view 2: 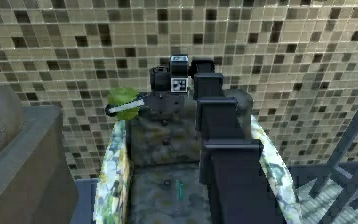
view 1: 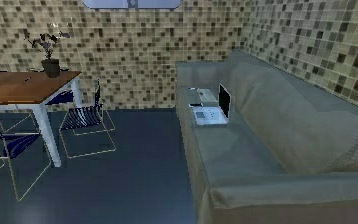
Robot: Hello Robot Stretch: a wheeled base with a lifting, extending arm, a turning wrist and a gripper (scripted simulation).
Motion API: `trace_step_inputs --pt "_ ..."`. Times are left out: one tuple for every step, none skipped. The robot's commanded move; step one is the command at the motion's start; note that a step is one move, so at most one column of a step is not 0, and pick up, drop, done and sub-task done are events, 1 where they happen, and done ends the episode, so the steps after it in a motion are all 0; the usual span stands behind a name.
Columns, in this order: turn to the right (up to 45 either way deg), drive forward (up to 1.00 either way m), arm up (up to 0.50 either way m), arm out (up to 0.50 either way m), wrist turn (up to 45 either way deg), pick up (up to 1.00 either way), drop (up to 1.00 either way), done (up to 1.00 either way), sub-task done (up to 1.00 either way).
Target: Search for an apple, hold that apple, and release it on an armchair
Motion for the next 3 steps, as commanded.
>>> trace_step_inputs --pt "0.0 0.0 0.0 0.0 45.0 0.0 0.0 0.0 0.0" --pt "0.0 0.0 0.0 0.0 6.0 0.0 0.0 0.0 0.0" --pt "0.0 0.0 -0.38 0.0 0.0 0.0 0.0 0.0 0.0"
